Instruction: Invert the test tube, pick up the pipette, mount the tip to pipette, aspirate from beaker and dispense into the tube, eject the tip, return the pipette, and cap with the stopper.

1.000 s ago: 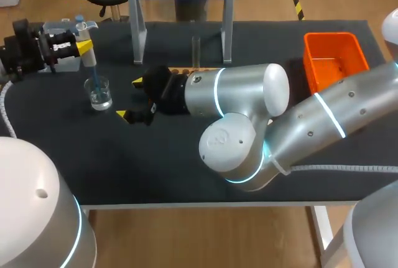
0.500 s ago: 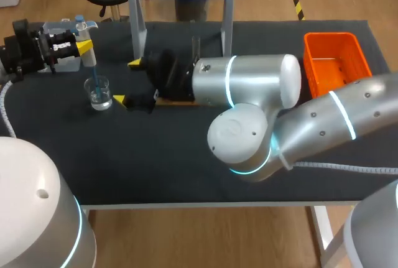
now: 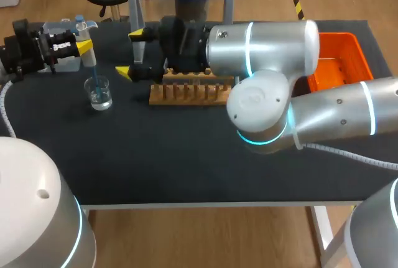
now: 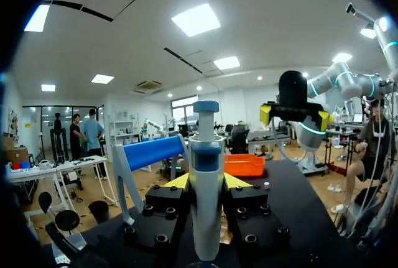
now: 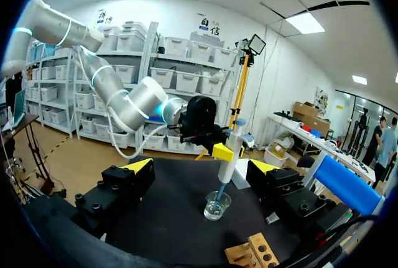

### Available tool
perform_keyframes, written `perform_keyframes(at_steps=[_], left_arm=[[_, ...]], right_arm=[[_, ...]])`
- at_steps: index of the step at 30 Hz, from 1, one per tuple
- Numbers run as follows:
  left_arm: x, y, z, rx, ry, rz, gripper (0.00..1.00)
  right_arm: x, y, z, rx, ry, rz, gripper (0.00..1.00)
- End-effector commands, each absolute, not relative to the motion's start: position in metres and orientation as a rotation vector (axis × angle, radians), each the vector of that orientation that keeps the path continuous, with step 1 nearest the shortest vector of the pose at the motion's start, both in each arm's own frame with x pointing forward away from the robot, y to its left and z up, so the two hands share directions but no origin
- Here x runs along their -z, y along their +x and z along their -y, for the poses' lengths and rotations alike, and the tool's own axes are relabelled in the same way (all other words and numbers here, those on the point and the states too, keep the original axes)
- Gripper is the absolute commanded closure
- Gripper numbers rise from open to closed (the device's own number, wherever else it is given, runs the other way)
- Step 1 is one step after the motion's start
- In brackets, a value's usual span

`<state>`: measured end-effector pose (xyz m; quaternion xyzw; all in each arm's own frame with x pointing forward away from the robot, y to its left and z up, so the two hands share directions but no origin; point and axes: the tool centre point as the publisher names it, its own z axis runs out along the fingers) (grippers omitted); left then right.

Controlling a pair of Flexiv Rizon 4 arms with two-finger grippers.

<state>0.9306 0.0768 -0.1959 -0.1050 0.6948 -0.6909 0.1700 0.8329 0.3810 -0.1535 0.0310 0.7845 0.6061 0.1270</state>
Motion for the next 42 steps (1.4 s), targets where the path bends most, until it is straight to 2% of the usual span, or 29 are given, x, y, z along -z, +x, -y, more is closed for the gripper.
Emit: perform_keyframes(at_steps=[1, 12, 13, 15, 17, 18, 19, 21, 25, 42], left_arm=[[0.196, 0.931, -0.077, 1.965, -0.295, -1.973, 1.00], [0.196, 0.931, -0.077, 1.965, -0.295, -1.973, 1.00], [0.196, 0.931, -0.077, 1.965, -0.295, -1.973, 1.00], [0.196, 0.931, -0.077, 1.965, -0.295, -1.973, 1.00], [0.196, 0.931, -0.077, 1.965, -0.295, -1.973, 1.00], [0.196, 0.931, -0.077, 1.965, -0.295, -1.973, 1.00], [0.196, 0.931, -0.077, 1.965, -0.295, -1.973, 1.00], [0.196, 0.931, -0.077, 1.965, -0.295, -1.973, 1.00], [0.196, 0.931, -0.077, 1.965, -0.295, -1.973, 1.00], [0.196, 0.931, -0.077, 1.965, -0.295, -1.973, 1.00]], right_arm=[[0.141, 0.839, -0.372, -1.932, -0.257, -2.513, 0.00], [0.117, 0.850, -0.391, -2.031, -0.324, -2.500, 0.00], [0.116, 0.851, -0.393, -2.034, -0.325, -2.499, 0.09], [0.113, 0.856, -0.397, -2.051, -0.329, -2.492, 0.54], [0.110, 0.859, -0.401, -2.069, -0.341, -2.488, 0.62], [0.109, 0.861, -0.403, -2.070, -0.343, -2.485, 0.71], [0.108, 0.863, -0.405, -2.073, -0.348, -2.480, 0.85], [0.106, 0.866, -0.409, -2.082, -0.358, -2.472, 0.92], [0.101, 0.871, -0.416, -2.098, -0.367, -2.448, 1.00], [0.089, 0.893, -0.448, -2.245, -0.392, -2.357, 1.00]])
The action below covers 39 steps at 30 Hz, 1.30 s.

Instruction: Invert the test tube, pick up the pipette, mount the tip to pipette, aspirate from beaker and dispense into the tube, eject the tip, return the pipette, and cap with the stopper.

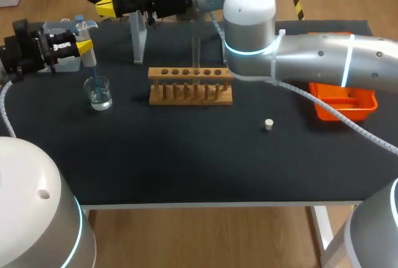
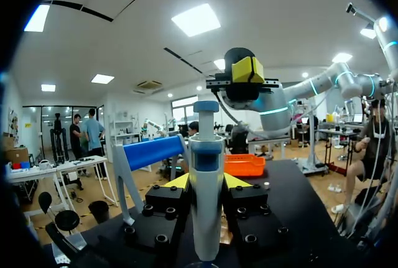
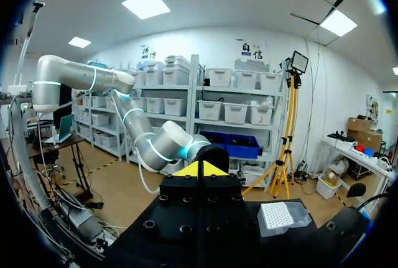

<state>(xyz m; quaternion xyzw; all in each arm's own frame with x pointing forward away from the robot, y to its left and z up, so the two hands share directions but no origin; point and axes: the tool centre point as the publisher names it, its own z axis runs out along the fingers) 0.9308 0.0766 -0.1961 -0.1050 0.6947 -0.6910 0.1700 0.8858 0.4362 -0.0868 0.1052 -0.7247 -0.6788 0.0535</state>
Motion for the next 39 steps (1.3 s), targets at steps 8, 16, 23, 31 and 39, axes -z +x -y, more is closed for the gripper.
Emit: perform_keyframes(at_steps=[8, 16, 23, 31, 39], left_arm=[[0.196, 0.931, -0.077, 1.965, -0.295, -1.973, 1.00], [0.196, 0.931, -0.077, 1.965, -0.295, -1.973, 1.00], [0.196, 0.931, -0.077, 1.965, -0.295, -1.973, 1.00], [0.196, 0.931, -0.077, 1.965, -0.295, -1.973, 1.00], [0.196, 0.931, -0.077, 1.965, -0.295, -1.973, 1.00]], right_arm=[[0.087, 0.899, -0.465, 2.099, 0.370, 2.108, 1.00], [0.091, 0.903, -0.481, 2.113, 0.352, 2.067, 1.00], [0.095, 0.907, -0.492, 2.111, 0.322, 2.053, 1.00], [0.102, 0.908, -0.499, 2.090, 0.301, 2.055, 1.00], [0.110, 0.910, -0.504, 2.076, 0.283, 2.064, 1.00]])
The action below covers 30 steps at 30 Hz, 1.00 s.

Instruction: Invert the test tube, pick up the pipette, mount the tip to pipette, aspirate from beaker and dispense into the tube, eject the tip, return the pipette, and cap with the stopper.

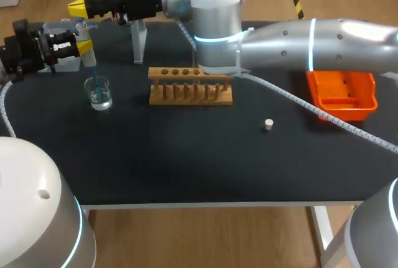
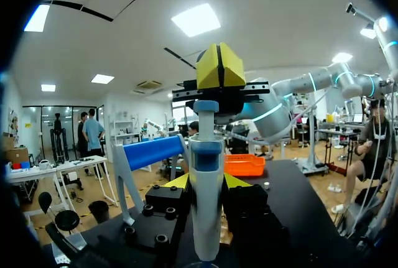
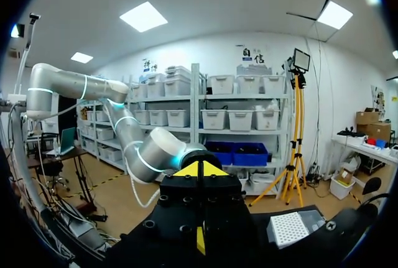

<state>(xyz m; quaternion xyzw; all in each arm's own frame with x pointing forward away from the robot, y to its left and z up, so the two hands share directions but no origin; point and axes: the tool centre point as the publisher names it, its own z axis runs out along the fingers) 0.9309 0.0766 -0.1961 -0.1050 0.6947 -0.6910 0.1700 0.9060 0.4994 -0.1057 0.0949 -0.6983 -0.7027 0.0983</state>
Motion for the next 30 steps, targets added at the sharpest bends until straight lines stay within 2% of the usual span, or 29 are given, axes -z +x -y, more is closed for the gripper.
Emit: perform_keyframes(at_steps=[1, 30], left_arm=[[0.196, 0.931, -0.077, 1.965, -0.295, -1.973, 1.00], [0.196, 0.931, -0.077, 1.965, -0.295, -1.973, 1.00]], right_arm=[[0.111, 0.910, -0.504, 2.075, 0.280, 2.065, 1.00], [0.132, 0.915, -0.507, 2.068, 0.265, 2.107, 1.00]])
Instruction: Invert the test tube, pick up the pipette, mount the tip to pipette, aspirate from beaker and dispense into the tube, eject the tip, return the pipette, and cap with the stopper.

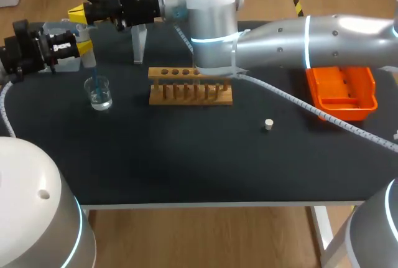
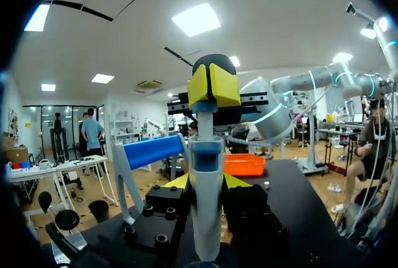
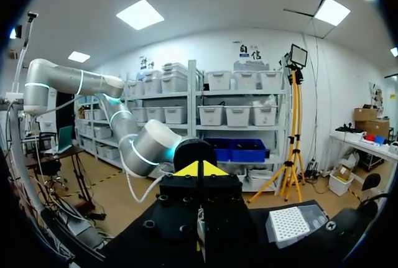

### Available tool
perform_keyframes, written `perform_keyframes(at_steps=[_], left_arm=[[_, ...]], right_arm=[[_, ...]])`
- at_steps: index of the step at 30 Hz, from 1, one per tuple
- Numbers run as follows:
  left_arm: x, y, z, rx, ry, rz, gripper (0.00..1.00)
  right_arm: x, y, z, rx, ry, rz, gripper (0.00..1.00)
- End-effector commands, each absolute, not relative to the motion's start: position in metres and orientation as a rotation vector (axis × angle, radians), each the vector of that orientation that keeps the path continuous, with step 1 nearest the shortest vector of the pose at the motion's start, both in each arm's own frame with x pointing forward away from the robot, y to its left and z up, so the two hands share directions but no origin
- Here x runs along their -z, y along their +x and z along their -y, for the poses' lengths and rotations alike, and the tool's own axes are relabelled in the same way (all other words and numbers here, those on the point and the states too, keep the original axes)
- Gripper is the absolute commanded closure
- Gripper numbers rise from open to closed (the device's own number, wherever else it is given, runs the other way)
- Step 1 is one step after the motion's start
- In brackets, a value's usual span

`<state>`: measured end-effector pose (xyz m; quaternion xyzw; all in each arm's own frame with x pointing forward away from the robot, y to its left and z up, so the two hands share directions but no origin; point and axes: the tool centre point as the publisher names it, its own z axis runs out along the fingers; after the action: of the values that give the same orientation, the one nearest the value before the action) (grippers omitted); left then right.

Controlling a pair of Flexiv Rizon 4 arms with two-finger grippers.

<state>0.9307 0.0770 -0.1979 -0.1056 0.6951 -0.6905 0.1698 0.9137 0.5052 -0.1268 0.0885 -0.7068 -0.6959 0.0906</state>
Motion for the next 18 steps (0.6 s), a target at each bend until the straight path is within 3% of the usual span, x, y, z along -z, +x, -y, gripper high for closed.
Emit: perform_keyframes(at_steps=[1, 18], left_arm=[[0.196, 0.931, -0.077, 1.965, -0.295, -1.973, 1.00], [0.196, 0.931, -0.077, 1.965, -0.295, -1.973, 1.00]], right_arm=[[0.134, 0.915, -0.507, 2.066, 0.269, 2.121, 1.00], [0.155, 0.913, -0.506, 2.042, 0.251, 2.149, 1.00]])
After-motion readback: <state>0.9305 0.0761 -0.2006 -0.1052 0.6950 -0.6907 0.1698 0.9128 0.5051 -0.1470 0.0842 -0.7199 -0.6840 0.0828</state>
